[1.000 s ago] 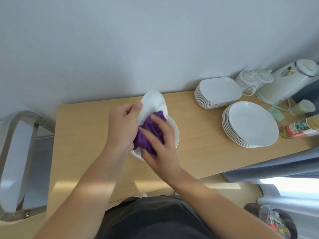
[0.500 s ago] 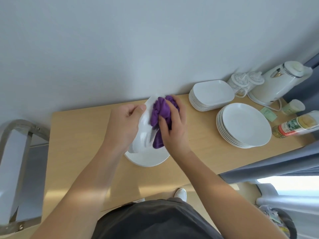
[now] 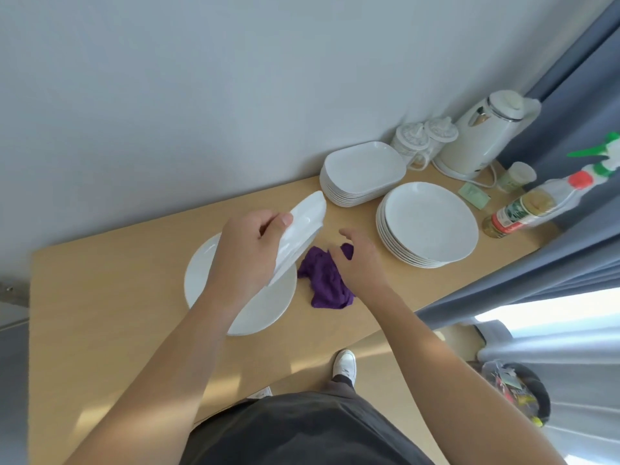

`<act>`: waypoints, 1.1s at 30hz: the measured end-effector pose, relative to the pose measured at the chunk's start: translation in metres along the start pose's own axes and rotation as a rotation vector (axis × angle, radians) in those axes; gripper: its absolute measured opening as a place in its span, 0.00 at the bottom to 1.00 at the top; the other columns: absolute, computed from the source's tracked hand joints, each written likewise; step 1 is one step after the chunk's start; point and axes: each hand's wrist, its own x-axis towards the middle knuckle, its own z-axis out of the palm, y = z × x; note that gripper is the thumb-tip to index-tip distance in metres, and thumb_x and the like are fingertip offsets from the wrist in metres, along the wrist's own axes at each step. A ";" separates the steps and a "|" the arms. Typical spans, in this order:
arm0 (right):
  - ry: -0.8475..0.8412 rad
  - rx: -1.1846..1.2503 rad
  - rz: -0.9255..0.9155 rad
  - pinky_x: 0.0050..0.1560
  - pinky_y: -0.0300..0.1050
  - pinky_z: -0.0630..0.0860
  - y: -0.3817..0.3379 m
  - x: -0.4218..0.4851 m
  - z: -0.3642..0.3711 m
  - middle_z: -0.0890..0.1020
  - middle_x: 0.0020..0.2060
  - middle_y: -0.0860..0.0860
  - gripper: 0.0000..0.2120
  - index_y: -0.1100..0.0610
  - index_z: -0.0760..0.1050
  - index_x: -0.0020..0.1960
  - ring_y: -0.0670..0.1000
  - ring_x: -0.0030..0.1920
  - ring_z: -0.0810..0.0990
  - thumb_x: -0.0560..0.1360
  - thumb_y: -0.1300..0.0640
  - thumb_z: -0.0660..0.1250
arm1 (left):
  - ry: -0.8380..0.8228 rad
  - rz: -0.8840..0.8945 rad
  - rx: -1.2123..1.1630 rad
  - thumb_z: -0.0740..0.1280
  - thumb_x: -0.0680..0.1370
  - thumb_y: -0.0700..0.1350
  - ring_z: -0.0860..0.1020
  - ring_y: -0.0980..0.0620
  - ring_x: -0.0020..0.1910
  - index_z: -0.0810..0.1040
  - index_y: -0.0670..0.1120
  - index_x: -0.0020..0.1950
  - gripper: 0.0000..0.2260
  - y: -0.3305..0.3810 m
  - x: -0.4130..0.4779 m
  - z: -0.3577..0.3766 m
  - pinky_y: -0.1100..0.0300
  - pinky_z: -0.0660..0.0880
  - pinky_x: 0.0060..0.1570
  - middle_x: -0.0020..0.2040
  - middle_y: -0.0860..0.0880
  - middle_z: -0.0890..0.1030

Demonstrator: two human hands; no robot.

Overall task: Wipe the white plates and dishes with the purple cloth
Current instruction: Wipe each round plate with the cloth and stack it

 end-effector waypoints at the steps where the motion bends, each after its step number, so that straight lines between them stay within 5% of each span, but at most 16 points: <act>1: 0.022 0.077 0.027 0.63 0.41 0.70 -0.003 0.000 -0.009 0.76 0.67 0.50 0.18 0.52 0.72 0.70 0.44 0.58 0.78 0.82 0.48 0.62 | -0.025 0.027 0.016 0.64 0.82 0.45 0.57 0.55 0.28 0.65 0.37 0.34 0.19 0.003 0.001 0.008 0.61 0.55 0.29 0.29 0.51 0.59; 4: 0.076 0.425 0.118 0.53 0.51 0.82 -0.019 -0.001 -0.041 0.84 0.52 0.51 0.18 0.52 0.77 0.57 0.47 0.41 0.86 0.81 0.39 0.59 | -0.107 0.115 0.067 0.63 0.82 0.45 0.60 0.55 0.29 0.67 0.37 0.34 0.18 0.013 0.005 0.035 0.59 0.58 0.30 0.28 0.51 0.61; 6: 0.067 0.525 0.150 0.46 0.51 0.84 -0.027 -0.001 -0.062 0.84 0.48 0.52 0.21 0.54 0.79 0.48 0.52 0.38 0.87 0.79 0.36 0.61 | -0.169 0.197 0.094 0.62 0.82 0.46 0.64 0.52 0.30 0.72 0.37 0.37 0.17 0.017 0.006 0.052 0.54 0.64 0.33 0.29 0.49 0.66; 9: 0.068 0.594 0.190 0.40 0.47 0.84 -0.024 0.003 -0.089 0.82 0.41 0.53 0.19 0.60 0.77 0.40 0.54 0.37 0.87 0.78 0.44 0.68 | -0.277 0.343 0.153 0.60 0.80 0.46 0.68 0.52 0.32 0.71 0.43 0.36 0.14 0.024 0.008 0.077 0.53 0.66 0.35 0.30 0.51 0.70; 13: 0.030 0.627 0.225 0.39 0.49 0.83 -0.001 0.013 -0.115 0.76 0.39 0.60 0.16 0.74 0.73 0.44 0.62 0.38 0.86 0.76 0.58 0.66 | -0.382 0.426 0.234 0.57 0.81 0.46 0.71 0.52 0.36 0.73 0.42 0.39 0.13 0.028 0.011 0.109 0.56 0.68 0.39 0.36 0.52 0.74; 17: 0.088 0.615 0.203 0.36 0.47 0.82 0.017 0.017 -0.132 0.74 0.35 0.58 0.12 0.65 0.72 0.34 0.57 0.33 0.81 0.76 0.63 0.63 | -0.415 0.428 0.259 0.59 0.80 0.50 0.77 0.55 0.44 0.81 0.45 0.46 0.14 0.033 0.010 0.135 0.56 0.74 0.44 0.45 0.54 0.82; 21: 0.186 0.603 0.185 0.35 0.46 0.81 0.038 0.019 -0.148 0.77 0.37 0.57 0.09 0.61 0.79 0.39 0.53 0.34 0.79 0.76 0.63 0.63 | -0.389 0.216 0.313 0.60 0.76 0.66 0.76 0.61 0.53 0.83 0.52 0.47 0.21 0.031 0.019 0.150 0.59 0.74 0.53 0.50 0.60 0.81; 24: 0.265 0.605 0.159 0.33 0.43 0.80 0.053 0.019 -0.164 0.74 0.36 0.57 0.10 0.61 0.79 0.39 0.52 0.34 0.72 0.75 0.63 0.61 | -0.120 0.065 0.405 0.61 0.78 0.62 0.76 0.53 0.49 0.77 0.49 0.44 0.17 0.021 0.031 0.153 0.56 0.72 0.47 0.47 0.55 0.77; 27: 0.318 0.571 0.137 0.39 0.49 0.82 0.065 0.018 -0.178 0.74 0.31 0.53 0.12 0.56 0.83 0.47 0.50 0.33 0.73 0.75 0.62 0.61 | 0.028 0.043 0.557 0.64 0.79 0.55 0.76 0.45 0.49 0.75 0.43 0.52 0.15 0.017 0.041 0.159 0.51 0.73 0.44 0.49 0.47 0.76; 30: 0.383 0.598 0.164 0.37 0.46 0.82 0.079 0.017 -0.189 0.75 0.31 0.52 0.13 0.51 0.82 0.49 0.48 0.34 0.73 0.75 0.62 0.61 | -0.084 -0.137 0.586 0.62 0.80 0.57 0.77 0.43 0.50 0.75 0.43 0.54 0.17 0.019 0.053 0.171 0.47 0.75 0.49 0.48 0.47 0.79; 33: 0.390 0.655 0.174 0.42 0.55 0.83 0.094 0.018 -0.200 0.77 0.39 0.65 0.14 0.48 0.83 0.48 0.52 0.40 0.74 0.73 0.58 0.60 | -0.264 -0.197 0.428 0.58 0.82 0.55 0.79 0.43 0.43 0.77 0.40 0.43 0.20 0.021 0.059 0.187 0.47 0.75 0.46 0.40 0.45 0.81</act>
